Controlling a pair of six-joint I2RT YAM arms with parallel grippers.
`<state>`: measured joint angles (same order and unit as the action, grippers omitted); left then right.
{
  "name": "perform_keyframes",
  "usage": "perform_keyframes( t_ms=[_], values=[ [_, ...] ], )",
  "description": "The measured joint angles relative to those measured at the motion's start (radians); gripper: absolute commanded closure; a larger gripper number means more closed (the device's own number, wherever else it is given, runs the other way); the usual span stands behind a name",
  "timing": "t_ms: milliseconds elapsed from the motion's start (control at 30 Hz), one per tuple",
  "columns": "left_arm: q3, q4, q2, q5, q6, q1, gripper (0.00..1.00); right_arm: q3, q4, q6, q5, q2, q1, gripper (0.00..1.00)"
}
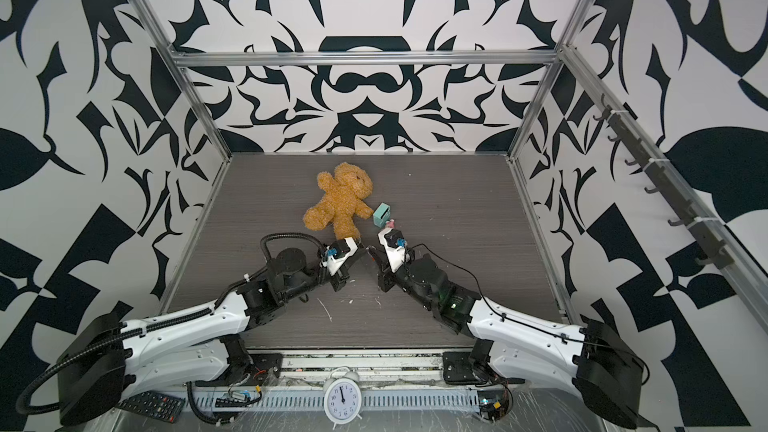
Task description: Put the keys on the keyring
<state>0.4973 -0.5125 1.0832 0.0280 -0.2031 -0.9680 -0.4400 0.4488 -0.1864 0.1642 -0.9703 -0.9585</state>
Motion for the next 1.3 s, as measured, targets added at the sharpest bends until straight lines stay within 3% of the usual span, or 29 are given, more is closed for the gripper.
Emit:
perform_keyframes(
  t_ms=[533,1067,1300],
  values=[
    [-0.032,-0.05,-0.02,-0.051,-0.005,0.005,0.77,-0.005,-0.052,0.081,0.107,0.014,-0.058,1.0],
    [0.009,0.015,0.034,-0.064,-0.004,0.005,0.67,-0.024,-0.058,0.135,0.158,-0.028,-0.115,1.0],
    [0.009,0.024,0.034,-0.057,-0.003,0.003,0.69,-0.031,-0.057,0.161,0.182,-0.039,-0.133,1.0]
  ],
)
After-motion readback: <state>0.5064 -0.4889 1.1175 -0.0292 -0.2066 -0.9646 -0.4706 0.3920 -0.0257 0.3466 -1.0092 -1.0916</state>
